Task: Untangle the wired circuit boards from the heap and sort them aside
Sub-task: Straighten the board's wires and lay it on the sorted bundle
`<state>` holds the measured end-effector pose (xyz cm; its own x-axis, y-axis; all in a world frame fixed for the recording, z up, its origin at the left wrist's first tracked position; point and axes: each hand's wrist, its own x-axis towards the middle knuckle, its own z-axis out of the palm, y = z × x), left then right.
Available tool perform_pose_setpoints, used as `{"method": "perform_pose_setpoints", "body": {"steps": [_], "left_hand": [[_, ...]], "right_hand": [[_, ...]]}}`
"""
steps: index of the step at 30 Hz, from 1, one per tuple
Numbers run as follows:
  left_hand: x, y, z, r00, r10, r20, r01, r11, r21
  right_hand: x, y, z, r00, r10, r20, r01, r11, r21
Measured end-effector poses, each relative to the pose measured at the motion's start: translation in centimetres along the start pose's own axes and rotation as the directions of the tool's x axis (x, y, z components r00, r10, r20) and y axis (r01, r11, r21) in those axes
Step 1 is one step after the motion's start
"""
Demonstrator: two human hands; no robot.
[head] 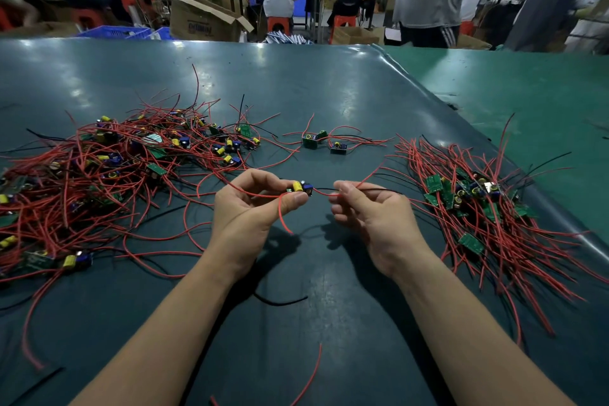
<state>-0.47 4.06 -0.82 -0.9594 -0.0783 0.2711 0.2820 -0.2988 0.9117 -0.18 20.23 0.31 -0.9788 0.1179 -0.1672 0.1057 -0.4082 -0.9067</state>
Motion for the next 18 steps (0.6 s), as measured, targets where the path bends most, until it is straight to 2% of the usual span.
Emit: {"method": "perform_pose_setpoints", "body": {"steps": [4, 8, 10, 14, 16, 18], "left_hand": [[-0.2, 0.1, 0.2, 1.0, -0.014, 0.015, 0.013, 1.0, 0.024], [-0.2, 0.0, 0.2, 1.0, -0.014, 0.015, 0.013, 0.999, 0.039], [-0.1, 0.0, 0.2, 1.0, -0.005, 0.011, 0.004, 1.0, 0.031], [0.4, 0.0, -0.3, 0.998, 0.03, -0.051, -0.03, 1.0, -0.008], [0.5, -0.1, -0.5, 0.997, 0.041, -0.069, -0.043, 0.999, -0.018], [0.6, -0.3, -0.5, 0.995, 0.052, -0.084, -0.053, 0.999, -0.011]], "right_hand": [[0.1, -0.5, -0.4, 0.997, 0.073, 0.023, -0.075, 0.989, 0.127], [0.3, -0.3, -0.5, 0.998, 0.037, 0.046, -0.043, 0.99, 0.137], [0.4, -0.3, -0.4, 1.0, -0.003, -0.006, 0.004, 0.988, 0.155], [1.1, -1.1, -1.4, 0.963, -0.114, -0.245, 0.165, 0.965, 0.202], [1.1, -1.3, -1.4, 0.959, -0.111, -0.26, 0.187, 0.939, 0.288], [1.0, -1.1, -1.3, 0.974, -0.062, -0.22, 0.138, 0.925, 0.353]]}}
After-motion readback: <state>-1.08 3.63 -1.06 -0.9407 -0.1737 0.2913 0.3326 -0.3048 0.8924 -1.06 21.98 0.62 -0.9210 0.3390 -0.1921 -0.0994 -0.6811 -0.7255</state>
